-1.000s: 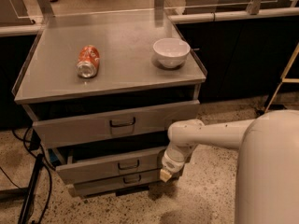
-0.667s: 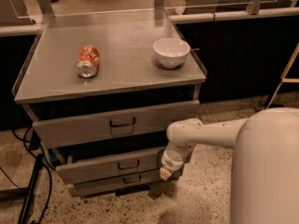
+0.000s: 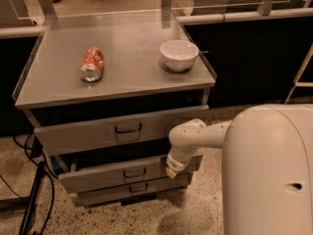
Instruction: Close middle drawer
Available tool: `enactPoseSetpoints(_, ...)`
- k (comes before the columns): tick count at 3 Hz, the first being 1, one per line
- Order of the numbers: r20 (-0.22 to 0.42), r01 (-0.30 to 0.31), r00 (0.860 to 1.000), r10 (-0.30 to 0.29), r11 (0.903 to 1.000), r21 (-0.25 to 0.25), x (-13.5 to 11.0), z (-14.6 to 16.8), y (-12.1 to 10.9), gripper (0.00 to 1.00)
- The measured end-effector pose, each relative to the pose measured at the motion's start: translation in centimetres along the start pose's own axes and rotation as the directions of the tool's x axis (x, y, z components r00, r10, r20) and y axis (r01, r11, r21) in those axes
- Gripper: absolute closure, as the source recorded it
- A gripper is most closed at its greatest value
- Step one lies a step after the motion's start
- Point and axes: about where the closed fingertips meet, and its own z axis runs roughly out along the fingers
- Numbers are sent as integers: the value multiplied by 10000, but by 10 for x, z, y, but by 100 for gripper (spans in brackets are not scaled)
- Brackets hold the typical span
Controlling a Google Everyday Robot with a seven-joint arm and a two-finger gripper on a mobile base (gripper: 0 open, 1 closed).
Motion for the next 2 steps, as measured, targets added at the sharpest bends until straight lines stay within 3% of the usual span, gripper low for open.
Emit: enactPoseSetpoints(2,67,-361,9993,358,9980,510,-11,9,-20,100)
